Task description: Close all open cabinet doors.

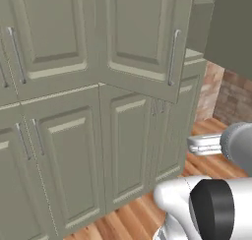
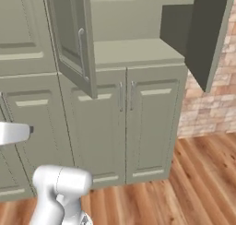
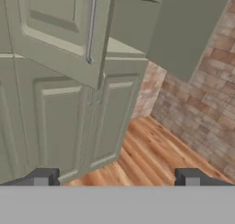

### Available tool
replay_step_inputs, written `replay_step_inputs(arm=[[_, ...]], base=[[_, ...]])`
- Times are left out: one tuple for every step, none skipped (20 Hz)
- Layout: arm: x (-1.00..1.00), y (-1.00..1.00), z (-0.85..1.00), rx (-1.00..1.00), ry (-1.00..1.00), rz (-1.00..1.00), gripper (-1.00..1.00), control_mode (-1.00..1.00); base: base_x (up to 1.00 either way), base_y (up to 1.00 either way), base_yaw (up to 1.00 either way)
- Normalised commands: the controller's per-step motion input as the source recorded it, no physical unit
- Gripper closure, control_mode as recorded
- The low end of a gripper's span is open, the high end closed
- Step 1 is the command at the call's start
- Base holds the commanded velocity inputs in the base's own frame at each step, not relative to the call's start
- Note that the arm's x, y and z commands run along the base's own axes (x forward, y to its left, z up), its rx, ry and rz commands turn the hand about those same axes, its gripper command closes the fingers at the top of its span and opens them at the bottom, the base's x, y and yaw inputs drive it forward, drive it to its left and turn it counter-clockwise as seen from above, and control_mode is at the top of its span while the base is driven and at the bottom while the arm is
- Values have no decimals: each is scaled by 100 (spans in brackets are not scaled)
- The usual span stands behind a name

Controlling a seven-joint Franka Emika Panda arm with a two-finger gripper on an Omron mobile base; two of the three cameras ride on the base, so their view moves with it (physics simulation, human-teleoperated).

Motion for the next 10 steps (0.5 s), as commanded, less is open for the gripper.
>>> replay_step_inputs(arm=[[0, 0, 0, 0, 0, 0, -100, 100], [0, 0, 0, 0, 0, 0, -100, 100], [0, 0, 0, 0, 0, 0, -100, 100], [0, 0, 0, 0, 0, 0, -100, 100], [0, 0, 0, 0, 0, 0, -100, 100], [0, 0, 0, 0, 0, 0, -100, 100], [0, 0, 0, 0, 0, 0, -100, 100], [0, 0, 0, 0, 0, 0, -100, 100], [0, 0, 0, 0, 0, 0, -100, 100], [0, 0, 0, 0, 0, 0, -100, 100]], base=[[-20, -56, -35], [-13, -56, -35], [-10, -58, -35], [-2, -60, -34], [0, -59, -33], [0, -60, -31], [0, -60, -29], [14, -61, -26], [22, -58, -23], [28, -58, -21]])
